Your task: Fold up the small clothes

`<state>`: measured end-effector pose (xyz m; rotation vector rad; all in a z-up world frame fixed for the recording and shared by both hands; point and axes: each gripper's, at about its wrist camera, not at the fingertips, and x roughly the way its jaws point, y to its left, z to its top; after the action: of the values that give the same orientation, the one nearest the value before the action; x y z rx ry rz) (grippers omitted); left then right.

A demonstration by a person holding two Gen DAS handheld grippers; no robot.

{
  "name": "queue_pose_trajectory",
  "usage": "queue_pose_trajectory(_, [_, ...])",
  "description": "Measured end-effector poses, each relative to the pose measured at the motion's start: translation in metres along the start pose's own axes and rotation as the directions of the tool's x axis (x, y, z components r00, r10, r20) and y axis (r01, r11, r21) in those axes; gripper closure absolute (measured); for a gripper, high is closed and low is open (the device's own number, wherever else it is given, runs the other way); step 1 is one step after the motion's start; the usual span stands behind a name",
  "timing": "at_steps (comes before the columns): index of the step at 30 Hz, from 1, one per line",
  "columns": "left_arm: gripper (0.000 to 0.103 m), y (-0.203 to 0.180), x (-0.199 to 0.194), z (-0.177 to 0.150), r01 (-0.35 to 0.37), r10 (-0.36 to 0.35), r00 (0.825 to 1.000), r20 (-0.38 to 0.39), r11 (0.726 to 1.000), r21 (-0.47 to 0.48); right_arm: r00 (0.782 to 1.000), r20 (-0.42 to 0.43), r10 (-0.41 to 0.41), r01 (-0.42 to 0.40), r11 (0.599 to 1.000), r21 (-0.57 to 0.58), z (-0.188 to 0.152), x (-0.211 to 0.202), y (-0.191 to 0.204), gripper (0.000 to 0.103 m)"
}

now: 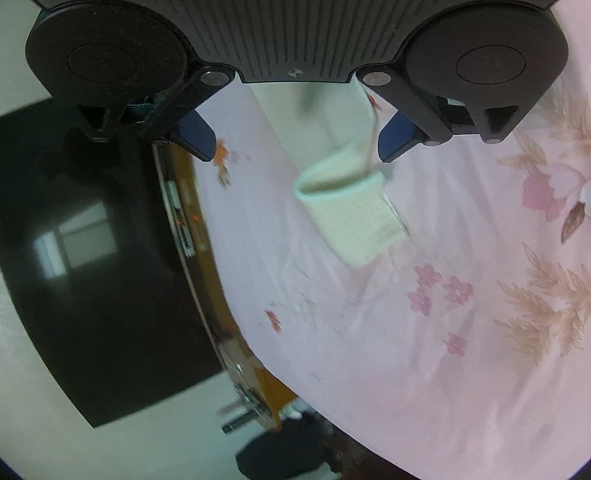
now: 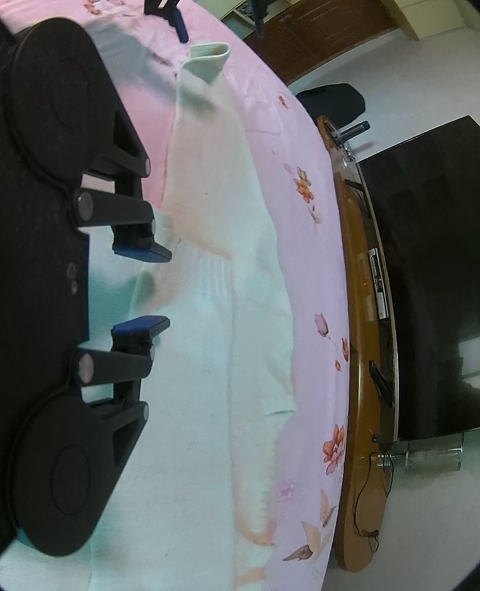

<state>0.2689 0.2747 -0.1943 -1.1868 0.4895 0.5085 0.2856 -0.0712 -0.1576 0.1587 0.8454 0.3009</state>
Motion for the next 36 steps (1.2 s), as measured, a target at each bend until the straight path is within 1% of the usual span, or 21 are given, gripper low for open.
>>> queue_pose_trajectory(3, [0.012,0.01,0.01,0.003,0.009,-0.01,1.0,-0.017,0.999,-0.038,1.0,0.0,0.004,-0.004,1.0,-0.011,-0.001,-0.001,0.001,0.07])
queue_pose_trajectory(4, [0.016,0.011,0.013,0.003,0.014,-0.014,1.0,-0.009,0.999,-0.038,1.0,-0.002,0.006,-0.006,1.0,-0.009,-0.001,-0.001,-0.001,0.07])
queue_pose_trajectory(6, [0.018,0.012,0.022,0.004,0.021,-0.021,1.0,-0.001,0.999,-0.047,1.0,-0.008,0.004,-0.004,1.0,-0.001,-0.003,0.0,-0.003,0.07])
queue_pose_trajectory(7, [0.021,0.014,0.025,0.006,0.017,-0.016,1.0,0.009,0.998,-0.056,1.0,-0.013,0.004,-0.004,1.0,0.002,-0.003,0.001,-0.004,0.07])
queue_pose_trajectory(9, [0.031,0.019,0.033,0.012,0.019,-0.017,0.999,0.029,0.997,-0.076,1.0,-0.018,0.003,-0.003,1.0,0.002,-0.004,0.003,-0.005,0.07])
queue_pose_trajectory(11, [0.057,0.021,0.038,0.02,0.002,0.002,0.998,0.057,0.998,-0.064,1.0,-0.019,0.004,-0.004,1.0,-0.003,-0.005,0.004,-0.004,0.07])
queue_pose_trajectory(12, [0.061,0.024,0.04,0.026,-0.008,0.013,0.998,0.069,0.998,-0.06,1.0,-0.02,0.006,-0.006,1.0,-0.004,-0.005,0.004,-0.004,0.07])
queue_pose_trajectory(13, [0.071,0.025,0.041,0.03,-0.019,0.023,0.997,0.076,0.998,-0.054,1.0,-0.02,0.006,-0.006,1.0,-0.007,-0.006,0.004,-0.003,0.07])
queue_pose_trajectory(14, [0.085,0.026,0.042,0.034,-0.029,0.033,0.996,0.082,0.999,-0.046,1.0,-0.02,0.006,-0.006,1.0,-0.009,-0.006,0.004,-0.003,0.07])
queue_pose_trajectory(16, [0.096,0.026,0.04,0.041,-0.044,0.045,0.994,0.096,0.999,-0.013,1.0,-0.019,0.008,-0.008,1.0,-0.006,-0.006,0.006,-0.004,0.07])
queue_pose_trajectory(19, [0.099,0.018,0.035,0.043,-0.038,0.032,0.994,0.106,0.998,0.056,1.0,-0.018,0.004,-0.004,1.0,-0.007,-0.005,0.008,-0.004,0.07])
queue_pose_trajectory(23, [0.099,-0.01,0.021,0.035,0.013,-0.035,0.994,0.108,0.98,0.198,1.0,0.006,-0.008,0.008,1.0,-0.012,-0.001,0.006,-0.002,0.07])
queue_pose_trajectory(24, [0.099,-0.021,0.017,0.029,0.037,-0.066,0.992,0.104,0.966,0.255,1.0,0.016,-0.019,0.019,1.0,-0.016,0.001,0.005,-0.002,0.07])
queue_pose_trajectory(26, [0.099,-0.044,0.009,0.013,0.087,-0.124,0.989,0.078,0.924,0.372,0.997,0.031,-0.065,0.066,0.997,-0.028,0.003,0.006,-0.002,0.07])
queue_pose_trajectory(27, [0.099,-0.055,0.004,0.003,0.121,-0.154,0.987,0.048,0.903,0.412,0.996,0.031,-0.089,0.091,0.995,-0.036,0.002,0.008,-0.003,0.07])
queue_pose_trajectory(29, [0.099,-0.077,-0.002,-0.023,0.19,-0.203,0.979,-0.025,0.856,0.481,0.989,-0.015,-0.145,0.143,0.985,-0.092,-0.003,0.024,-0.002,0.07])
queue_pose_trajectory(31, [0.099,-0.098,-0.002,-0.053,0.261,-0.234,0.965,-0.119,0.806,0.531,0.986,0.01,-0.166,0.166,0.974,-0.158,-0.007,0.025,0.005,0.07])
queue_pose_trajectory(32, [0.099,-0.107,-0.001,-0.069,0.287,-0.237,0.958,-0.162,0.783,0.551,0.987,0.004,-0.158,0.157,0.977,-0.142,-0.005,0.024,0.003,0.07])
queue_pose_trajectory(34, [0.099,-0.12,0.002,-0.105,0.346,-0.239,0.937,-0.256,0.741,0.576,0.998,0.01,-0.065,0.066,0.998,-0.024,0.001,0.012,-0.014,0.072])
queue_pose_trajectory(35, [0.099,-0.125,0.004,-0.125,0.369,-0.233,0.926,-0.296,0.72,0.588,0.999,0.03,-0.027,0.025,0.999,0.037,0.003,0.004,-0.023,0.073])
queue_pose_trajectory(36, [0.099,-0.128,0.008,-0.146,0.388,-0.222,0.916,-0.334,0.702,0.597,0.999,0.047,-0.009,0.005,0.997,0.075,0.004,-0.004,-0.031,0.07])
